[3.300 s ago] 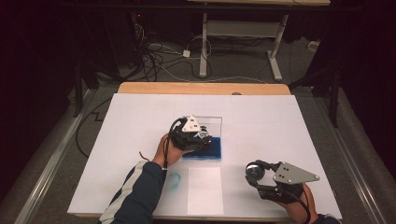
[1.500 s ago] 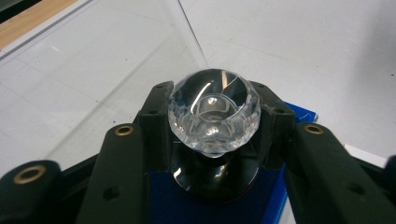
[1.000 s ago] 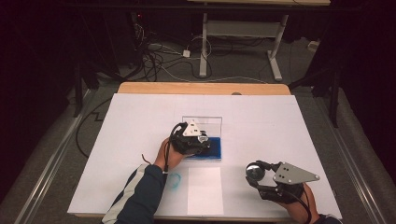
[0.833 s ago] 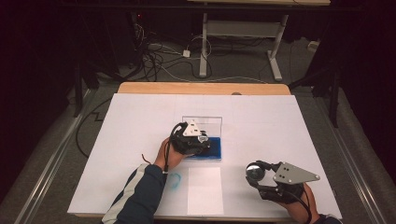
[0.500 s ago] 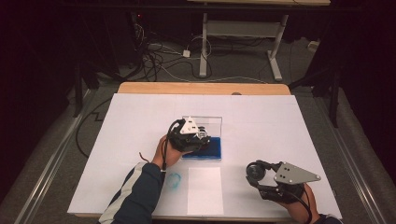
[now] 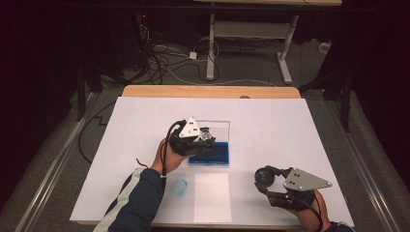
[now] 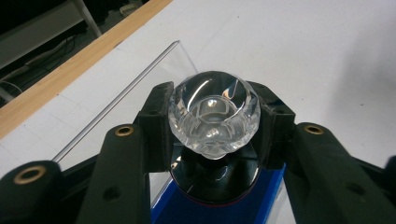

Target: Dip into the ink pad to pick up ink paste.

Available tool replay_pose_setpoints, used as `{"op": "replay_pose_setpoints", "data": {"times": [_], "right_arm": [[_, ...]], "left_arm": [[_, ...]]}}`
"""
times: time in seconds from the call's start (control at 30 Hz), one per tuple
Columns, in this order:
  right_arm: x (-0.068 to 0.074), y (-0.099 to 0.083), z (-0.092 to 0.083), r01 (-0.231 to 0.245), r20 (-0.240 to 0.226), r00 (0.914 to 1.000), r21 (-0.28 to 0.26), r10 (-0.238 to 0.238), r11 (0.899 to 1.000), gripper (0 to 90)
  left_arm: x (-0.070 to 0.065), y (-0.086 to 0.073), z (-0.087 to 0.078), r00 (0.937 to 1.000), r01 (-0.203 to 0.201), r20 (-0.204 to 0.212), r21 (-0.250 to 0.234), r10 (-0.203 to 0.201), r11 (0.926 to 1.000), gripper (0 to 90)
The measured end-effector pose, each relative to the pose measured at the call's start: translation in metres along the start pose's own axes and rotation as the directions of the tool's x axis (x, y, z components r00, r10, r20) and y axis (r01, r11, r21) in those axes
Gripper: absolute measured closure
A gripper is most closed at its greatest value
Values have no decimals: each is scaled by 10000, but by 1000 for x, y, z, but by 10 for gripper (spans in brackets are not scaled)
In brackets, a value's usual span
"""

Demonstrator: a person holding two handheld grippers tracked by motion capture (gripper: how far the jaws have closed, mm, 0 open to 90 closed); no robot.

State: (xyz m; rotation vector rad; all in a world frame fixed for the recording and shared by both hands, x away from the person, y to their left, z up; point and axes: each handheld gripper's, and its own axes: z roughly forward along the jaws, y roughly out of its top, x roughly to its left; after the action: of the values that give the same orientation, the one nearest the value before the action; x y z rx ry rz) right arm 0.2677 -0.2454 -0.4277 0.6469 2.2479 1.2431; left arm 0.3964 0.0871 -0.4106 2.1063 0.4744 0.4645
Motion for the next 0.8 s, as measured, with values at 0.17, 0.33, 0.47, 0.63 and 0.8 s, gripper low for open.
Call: {"op": "replay_pose_setpoints", "data": {"times": [0.17, 0.33, 0.47, 0.63, 0.8], "right_arm": [[0, 1, 1, -4, -44, 10000, -2, 4, 10000, 381], [-1, 2, 1, 14, -60, 10000, -66, -15, 10000, 381], [-3, 1, 1, -69, -152, 9999, -104, 67, 9999, 381], [-4, -1, 1, -123, -151, 9998, -102, 122, 9999, 381], [-3, 0, 2, -72, -178, 9998, -84, 70, 9999, 381]], "left_arm": [[-2, -2, -7, 10000, 91, 20, -236, -91, 9997, 542], [-4, -6, -14, 9997, 218, -56, -356, -220, 9991, 542], [-7, -5, -20, 9999, 148, -73, -450, -151, 9989, 542], [-15, -3, -26, 10000, -8, -54, -582, 5, 9983, 542], [-20, -3, -29, 10000, -69, -24, -609, 68, 9981, 541]]}}
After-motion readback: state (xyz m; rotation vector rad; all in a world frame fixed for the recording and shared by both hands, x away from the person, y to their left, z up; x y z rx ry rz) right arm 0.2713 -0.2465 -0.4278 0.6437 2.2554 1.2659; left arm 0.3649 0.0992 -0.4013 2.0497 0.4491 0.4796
